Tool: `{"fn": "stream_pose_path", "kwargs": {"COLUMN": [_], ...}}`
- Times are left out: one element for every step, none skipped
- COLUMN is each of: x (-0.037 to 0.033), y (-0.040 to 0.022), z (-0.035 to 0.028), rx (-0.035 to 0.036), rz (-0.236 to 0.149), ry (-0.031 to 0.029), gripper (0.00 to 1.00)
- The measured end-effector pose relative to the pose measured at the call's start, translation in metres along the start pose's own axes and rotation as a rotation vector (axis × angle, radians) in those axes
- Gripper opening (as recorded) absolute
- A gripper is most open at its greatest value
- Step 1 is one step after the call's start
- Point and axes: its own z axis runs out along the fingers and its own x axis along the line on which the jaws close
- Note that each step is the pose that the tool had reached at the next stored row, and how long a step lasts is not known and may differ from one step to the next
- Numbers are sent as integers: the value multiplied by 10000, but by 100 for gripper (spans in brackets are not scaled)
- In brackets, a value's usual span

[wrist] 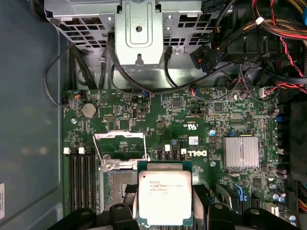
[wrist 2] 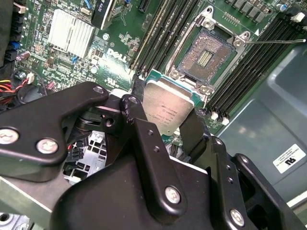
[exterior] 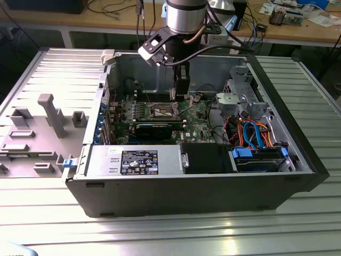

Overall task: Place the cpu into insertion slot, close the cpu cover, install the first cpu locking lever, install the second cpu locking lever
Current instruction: 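Place the cpu into insertion slot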

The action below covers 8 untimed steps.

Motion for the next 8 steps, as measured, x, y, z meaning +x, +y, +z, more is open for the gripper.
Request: {"fn": "stream_pose_path", "kwargs": {"x": [0, 0, 0, 0, 1, 0, 0, 0], "y": [0, 0, 0, 0, 2, 2, 2, 1], "z": [4, 6, 7, 8, 11, 11, 11, 11], "rx": [0, 0, 0, 0, -1, 0, -1, 0], "rz": [-1, -1, 0, -1, -2, -3, -3, -1], "ry": [-1, 0, -1, -1, -12, -13, -14, -16], "gripper": [54, 54, 54, 54, 54, 54, 54, 54]}}
